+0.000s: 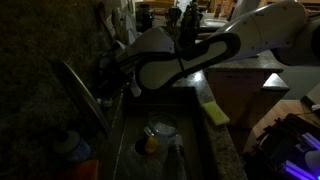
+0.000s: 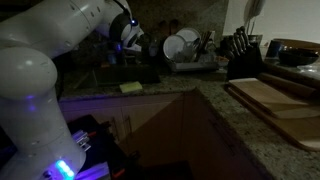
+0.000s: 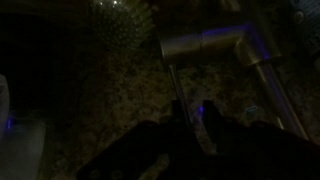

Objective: Close the tap

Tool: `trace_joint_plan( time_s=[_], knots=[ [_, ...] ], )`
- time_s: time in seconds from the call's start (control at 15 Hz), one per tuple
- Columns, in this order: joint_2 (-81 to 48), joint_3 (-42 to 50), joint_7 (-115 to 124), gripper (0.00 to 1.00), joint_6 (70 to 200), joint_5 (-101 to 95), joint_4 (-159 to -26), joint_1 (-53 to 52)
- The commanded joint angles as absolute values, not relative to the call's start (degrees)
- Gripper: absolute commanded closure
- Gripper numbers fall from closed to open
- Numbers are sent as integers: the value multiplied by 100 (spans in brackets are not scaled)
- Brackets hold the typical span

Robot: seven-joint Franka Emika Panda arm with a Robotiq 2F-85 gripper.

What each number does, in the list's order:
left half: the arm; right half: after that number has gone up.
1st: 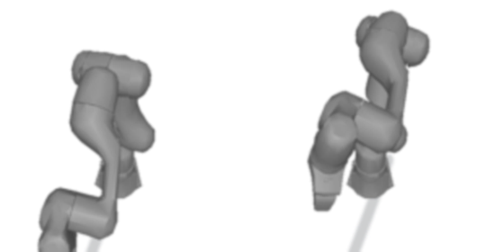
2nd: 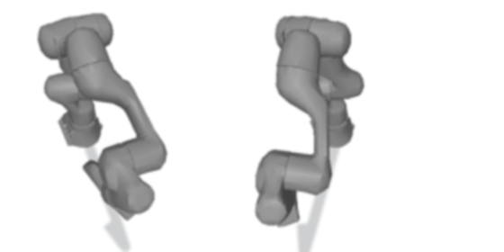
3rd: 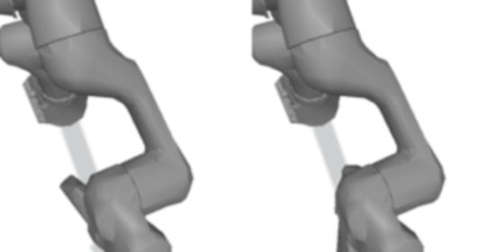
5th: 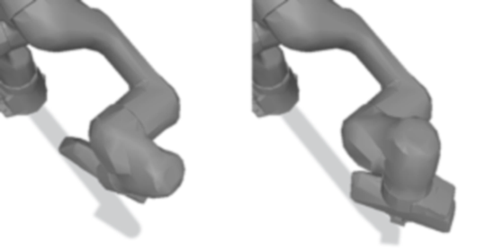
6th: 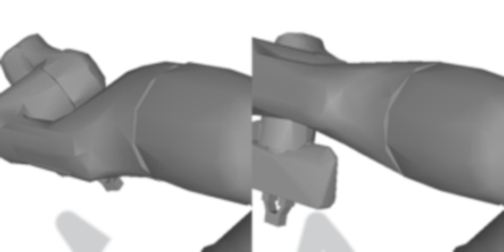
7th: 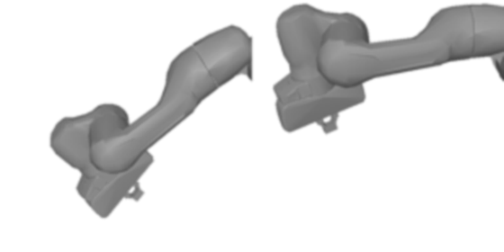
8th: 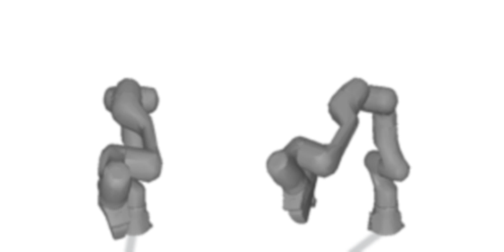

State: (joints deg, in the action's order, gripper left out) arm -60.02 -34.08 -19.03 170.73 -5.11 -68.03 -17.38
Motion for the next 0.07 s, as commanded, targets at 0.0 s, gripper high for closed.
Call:
trace_joint_plan(
  time_s=[0.0],
  knots=[
    [-5910,-3104,-1656,65,17076,-521,-6804,-1937]
  ],
)
